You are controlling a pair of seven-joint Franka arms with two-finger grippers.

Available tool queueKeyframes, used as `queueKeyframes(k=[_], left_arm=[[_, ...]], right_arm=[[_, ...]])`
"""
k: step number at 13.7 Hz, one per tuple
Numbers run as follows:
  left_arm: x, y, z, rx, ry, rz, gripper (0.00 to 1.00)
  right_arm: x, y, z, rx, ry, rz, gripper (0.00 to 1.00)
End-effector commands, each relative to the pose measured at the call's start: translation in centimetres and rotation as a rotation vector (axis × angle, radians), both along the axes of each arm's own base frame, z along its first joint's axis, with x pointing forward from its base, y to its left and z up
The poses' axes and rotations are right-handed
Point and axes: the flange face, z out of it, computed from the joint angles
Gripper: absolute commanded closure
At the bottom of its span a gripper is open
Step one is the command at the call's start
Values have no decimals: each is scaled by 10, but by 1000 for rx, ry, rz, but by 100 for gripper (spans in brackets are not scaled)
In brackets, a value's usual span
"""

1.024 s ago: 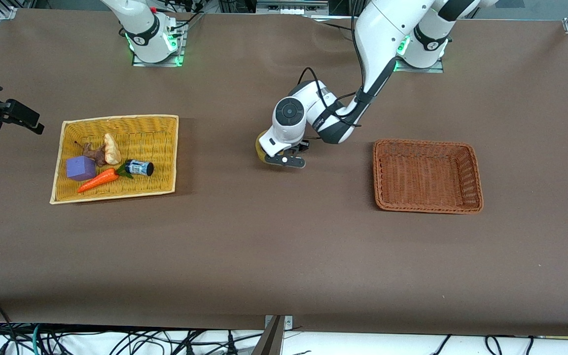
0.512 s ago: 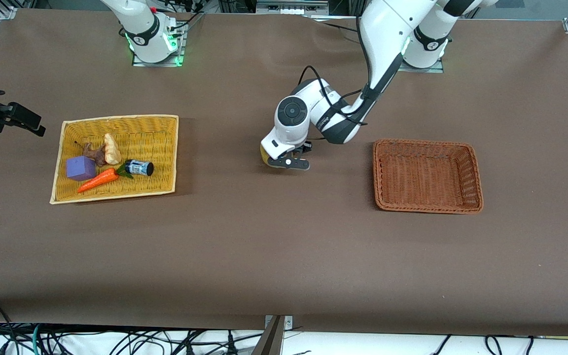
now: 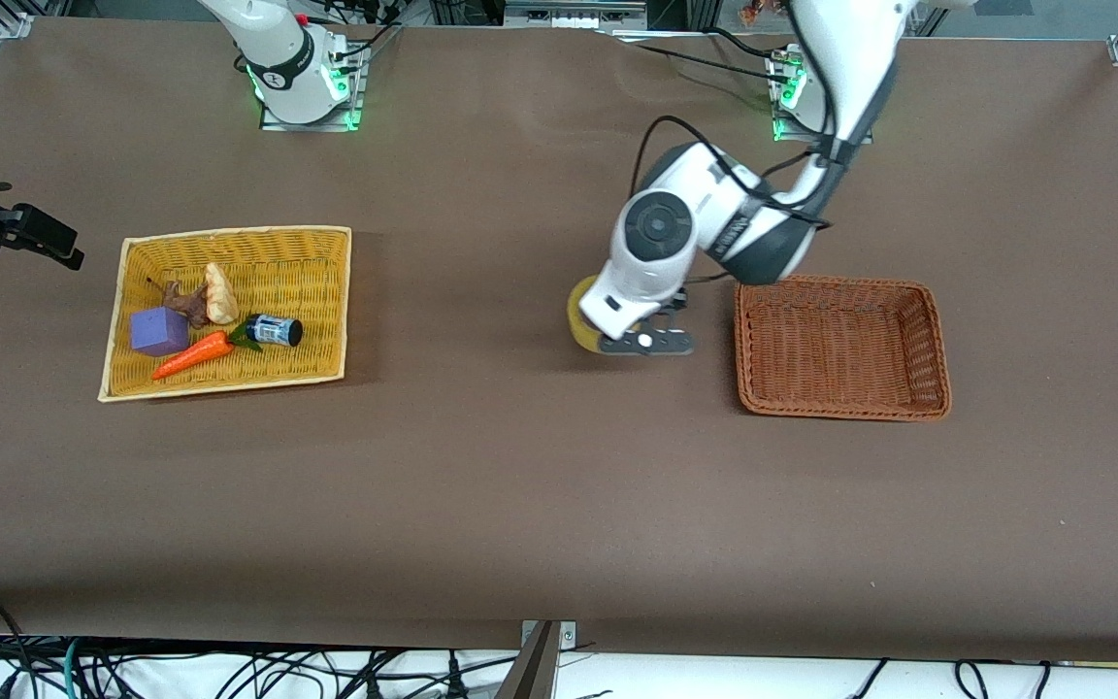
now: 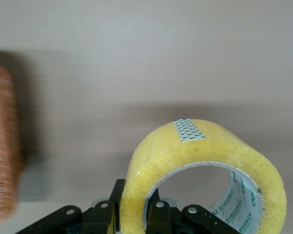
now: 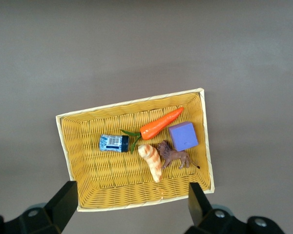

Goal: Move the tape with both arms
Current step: 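Carry the tape roll with the left gripper into the brown basket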

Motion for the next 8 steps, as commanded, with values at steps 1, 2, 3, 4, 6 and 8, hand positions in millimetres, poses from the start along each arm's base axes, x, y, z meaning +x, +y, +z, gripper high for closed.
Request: queueKeyframes(k=[1,2,3,4,6,8], left_arm=[[27,70,26,9,23,-110,100],[36,95,28,12,47,-131,100],[43,122,27,12,73,-150,100],[48,146,22,10,110,-173,100],[57,196,9,15,178,-130,100],[66,234,-8,2,212,-100,100]], right_arm=[[3,3,6,-14,-6,5,0],[3,3,6,-14,-6,5,0],[3,3,6,-14,-6,7,0],[3,4,6,-15,-6,8,0],[3,4,6,-15,-6,8,0],[3,4,6,-15,-6,8,0]])
